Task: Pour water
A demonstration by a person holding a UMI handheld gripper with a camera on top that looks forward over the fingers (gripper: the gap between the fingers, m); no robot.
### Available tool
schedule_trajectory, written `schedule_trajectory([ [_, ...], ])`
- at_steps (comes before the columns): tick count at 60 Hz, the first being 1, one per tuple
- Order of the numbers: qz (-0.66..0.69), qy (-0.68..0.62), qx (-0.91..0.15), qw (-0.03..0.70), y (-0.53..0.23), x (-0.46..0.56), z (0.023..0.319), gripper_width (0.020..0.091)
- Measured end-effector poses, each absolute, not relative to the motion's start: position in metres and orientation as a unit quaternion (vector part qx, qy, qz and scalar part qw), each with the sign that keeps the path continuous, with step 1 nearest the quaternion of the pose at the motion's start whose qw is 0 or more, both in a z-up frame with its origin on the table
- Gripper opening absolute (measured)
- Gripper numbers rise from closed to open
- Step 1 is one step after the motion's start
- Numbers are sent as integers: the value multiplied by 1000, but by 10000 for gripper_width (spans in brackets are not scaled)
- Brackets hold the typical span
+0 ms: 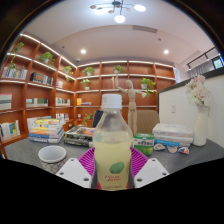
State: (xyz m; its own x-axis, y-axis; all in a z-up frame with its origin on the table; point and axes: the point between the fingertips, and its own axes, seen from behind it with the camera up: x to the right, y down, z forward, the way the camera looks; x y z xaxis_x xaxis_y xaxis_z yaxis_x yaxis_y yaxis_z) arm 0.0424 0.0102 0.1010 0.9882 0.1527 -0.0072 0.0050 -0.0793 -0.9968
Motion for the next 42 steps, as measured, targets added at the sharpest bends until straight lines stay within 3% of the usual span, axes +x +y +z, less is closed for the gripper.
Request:
schedule_trajectory([
  [5,57,-48,-733,676,8,44,102,425],
  [16,45,-35,-737,673,4,47,102,523],
  [19,46,-27,-746,664,-1,47,99,609],
  [23,47,-24,-751,658,-13,46,98,790],
  [25,45,-20,-754,655,-21,47,98,837],
  [42,1,14,-763,646,-99,57,106,844],
])
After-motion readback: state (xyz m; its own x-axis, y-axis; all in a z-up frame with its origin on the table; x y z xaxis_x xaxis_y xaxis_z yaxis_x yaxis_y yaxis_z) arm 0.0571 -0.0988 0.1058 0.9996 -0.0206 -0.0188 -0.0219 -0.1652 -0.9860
